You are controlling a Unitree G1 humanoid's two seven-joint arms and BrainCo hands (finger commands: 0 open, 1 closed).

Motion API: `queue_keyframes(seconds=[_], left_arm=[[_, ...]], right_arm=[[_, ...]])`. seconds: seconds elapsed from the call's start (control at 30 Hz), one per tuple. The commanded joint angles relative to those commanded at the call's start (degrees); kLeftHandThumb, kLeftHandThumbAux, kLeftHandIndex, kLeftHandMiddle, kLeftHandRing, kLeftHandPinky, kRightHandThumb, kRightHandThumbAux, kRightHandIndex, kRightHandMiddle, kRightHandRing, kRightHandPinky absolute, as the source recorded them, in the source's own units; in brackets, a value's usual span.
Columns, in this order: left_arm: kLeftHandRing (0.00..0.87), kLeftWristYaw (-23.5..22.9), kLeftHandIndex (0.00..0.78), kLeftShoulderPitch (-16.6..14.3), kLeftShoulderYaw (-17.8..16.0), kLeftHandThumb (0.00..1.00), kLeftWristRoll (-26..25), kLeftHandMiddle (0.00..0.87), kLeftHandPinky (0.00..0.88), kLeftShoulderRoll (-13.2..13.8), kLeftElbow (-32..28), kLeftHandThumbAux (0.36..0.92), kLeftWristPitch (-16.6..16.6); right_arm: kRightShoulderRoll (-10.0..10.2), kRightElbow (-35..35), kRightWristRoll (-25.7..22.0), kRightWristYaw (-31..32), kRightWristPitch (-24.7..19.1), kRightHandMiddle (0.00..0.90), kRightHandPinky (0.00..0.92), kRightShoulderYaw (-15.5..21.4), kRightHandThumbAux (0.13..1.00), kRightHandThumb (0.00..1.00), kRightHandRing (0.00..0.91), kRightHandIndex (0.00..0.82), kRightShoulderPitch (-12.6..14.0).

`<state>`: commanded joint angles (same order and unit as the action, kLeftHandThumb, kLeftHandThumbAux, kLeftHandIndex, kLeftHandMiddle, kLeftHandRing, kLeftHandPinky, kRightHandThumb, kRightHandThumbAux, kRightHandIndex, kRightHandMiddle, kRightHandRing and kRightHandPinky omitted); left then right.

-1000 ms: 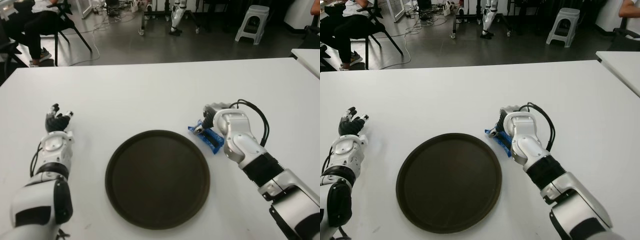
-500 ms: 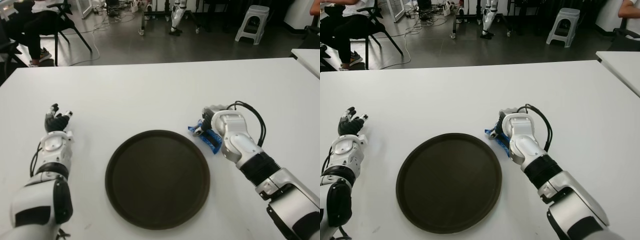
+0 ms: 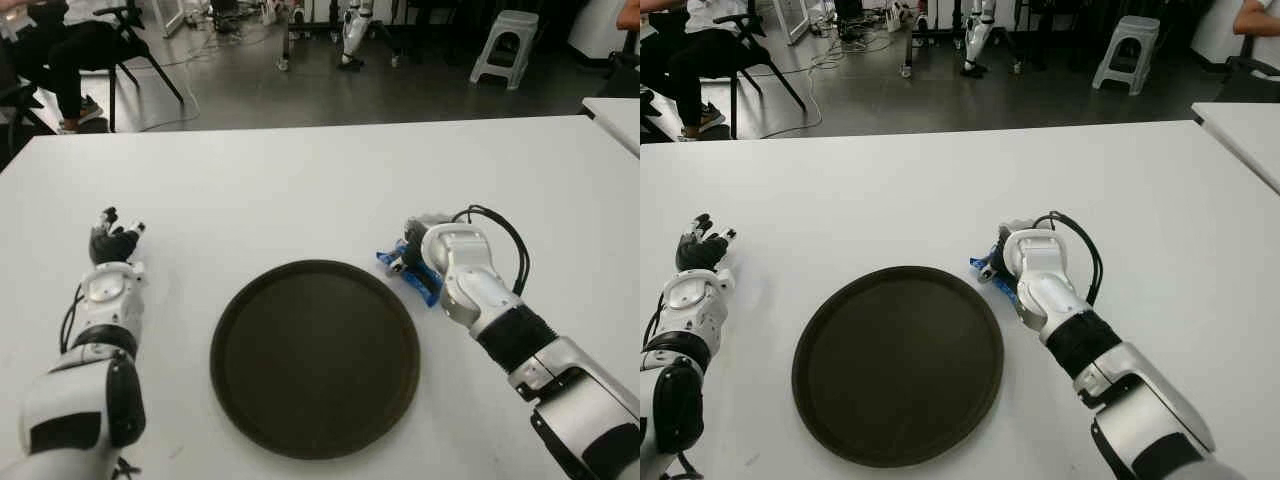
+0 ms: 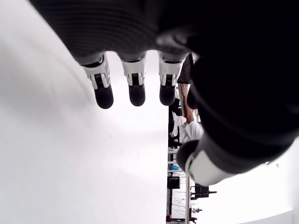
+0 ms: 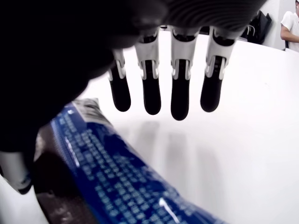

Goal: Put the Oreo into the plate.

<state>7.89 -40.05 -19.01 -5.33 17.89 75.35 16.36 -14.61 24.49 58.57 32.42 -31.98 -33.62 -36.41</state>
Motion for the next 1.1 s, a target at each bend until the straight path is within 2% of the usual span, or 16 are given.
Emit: queue_keyframes(seconds=[0.1,0.23,0.53,0.9,1.1], left_arm=[[0.015,0.0,0.0,0.0,-0.2,0.001,-0.1,0.009,0.039,0.0,0.0,0.788,0.0],[0.016,0.0,0.0,0.0,-0.2,0.01,0.0,0.011,0.041,0.0,-0.1,0.792,0.4],[0.014,-0.1,0.0,0.3,0.1,0.033,0.2,0.016,0.033,0.1,-0.1,0.793,0.9],[0.01,0.4,0.0,0.2,0.3,0.005,0.5,0.008,0.034,0.3,0.0,0.81,0.3],[0.003,0.3,0.0,0.1,0.6,0.0,0.6,0.001,0.019,0.3,0.0,0.783,0.1]], right_arm=[[0.0,0.0,0.1,0.7,-0.5,0.259,0.316,-0.2,0.527,0.0,0.258,0.276,-0.1],[-0.7,-2.3,0.4,0.2,-1.4,0.255,0.308,0.1,0.522,0.0,0.255,0.268,1.9],[-1.4,-5.0,0.1,-0.5,-2.8,0.268,0.31,0.8,0.521,0.0,0.269,0.27,4.3],[-1.8,-6.4,0.2,2.2,-4.2,0.263,0.335,0.3,0.524,0.0,0.275,0.27,4.6],[-2.2,-6.6,0.2,3.2,-4.0,0.258,0.337,0.0,0.521,0.0,0.27,0.272,4.7]])
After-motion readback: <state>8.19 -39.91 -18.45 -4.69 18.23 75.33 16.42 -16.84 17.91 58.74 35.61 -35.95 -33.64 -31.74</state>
